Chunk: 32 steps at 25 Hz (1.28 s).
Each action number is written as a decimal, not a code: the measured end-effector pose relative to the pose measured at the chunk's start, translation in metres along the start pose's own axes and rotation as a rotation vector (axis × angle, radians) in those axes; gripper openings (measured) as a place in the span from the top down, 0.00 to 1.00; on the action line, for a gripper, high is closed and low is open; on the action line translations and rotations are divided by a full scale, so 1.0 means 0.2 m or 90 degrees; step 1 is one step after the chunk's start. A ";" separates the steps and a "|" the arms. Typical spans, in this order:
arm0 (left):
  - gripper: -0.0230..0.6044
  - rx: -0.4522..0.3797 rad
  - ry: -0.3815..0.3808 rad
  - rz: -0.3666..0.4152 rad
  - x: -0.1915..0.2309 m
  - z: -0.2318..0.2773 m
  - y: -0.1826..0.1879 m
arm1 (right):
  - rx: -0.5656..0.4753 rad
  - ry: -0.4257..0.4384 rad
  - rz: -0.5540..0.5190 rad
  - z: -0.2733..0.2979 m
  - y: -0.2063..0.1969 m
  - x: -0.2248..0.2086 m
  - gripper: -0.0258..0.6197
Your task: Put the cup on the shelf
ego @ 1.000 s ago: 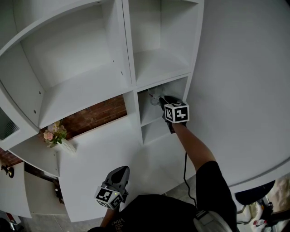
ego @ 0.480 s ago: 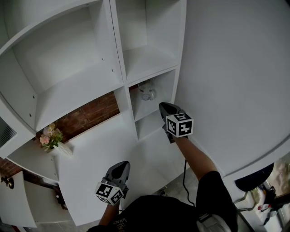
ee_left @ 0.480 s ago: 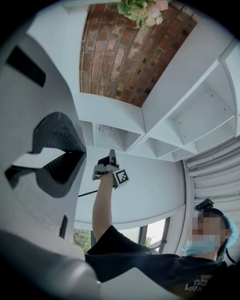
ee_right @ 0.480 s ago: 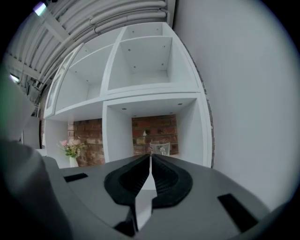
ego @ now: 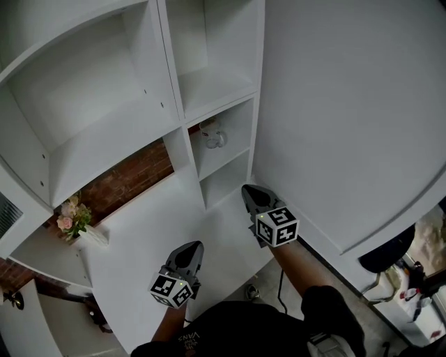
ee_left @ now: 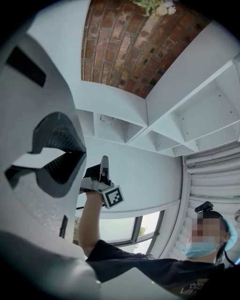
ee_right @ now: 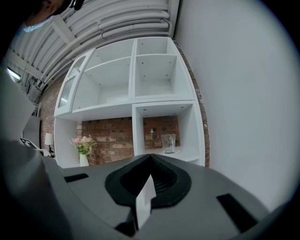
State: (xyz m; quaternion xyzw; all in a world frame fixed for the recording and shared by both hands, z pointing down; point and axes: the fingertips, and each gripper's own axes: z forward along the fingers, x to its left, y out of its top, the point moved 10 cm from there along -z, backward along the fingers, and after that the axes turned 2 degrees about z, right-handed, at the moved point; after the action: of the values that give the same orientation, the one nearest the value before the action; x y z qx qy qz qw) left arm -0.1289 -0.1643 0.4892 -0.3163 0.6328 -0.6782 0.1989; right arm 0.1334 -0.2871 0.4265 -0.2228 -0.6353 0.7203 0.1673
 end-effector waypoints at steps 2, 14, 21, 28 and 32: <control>0.95 0.000 -0.015 -0.004 0.00 0.00 0.00 | -0.003 -0.008 0.007 -0.07 -0.05 0.05 0.96; 0.95 0.006 -0.084 -0.019 -0.01 -0.05 -0.03 | -0.012 -0.060 0.051 -0.40 -0.26 0.36 0.96; 0.95 0.009 -0.101 -0.009 -0.04 -0.12 -0.02 | -0.022 -0.074 0.074 -0.54 -0.33 0.49 0.96; 0.95 0.017 -0.105 -0.008 -0.10 -0.23 -0.05 | -0.022 -0.082 0.091 -0.66 -0.41 0.59 0.96; 0.95 0.022 -0.108 -0.008 -0.12 -0.29 -0.07 | -0.011 -0.084 0.104 -0.71 -0.48 0.65 0.96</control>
State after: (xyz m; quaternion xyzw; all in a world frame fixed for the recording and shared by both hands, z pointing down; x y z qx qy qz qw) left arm -0.1482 -0.1042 0.4992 -0.3733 0.5997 -0.6610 0.2532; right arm 0.0947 -0.0862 0.4937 -0.2274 -0.6311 0.7389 0.0640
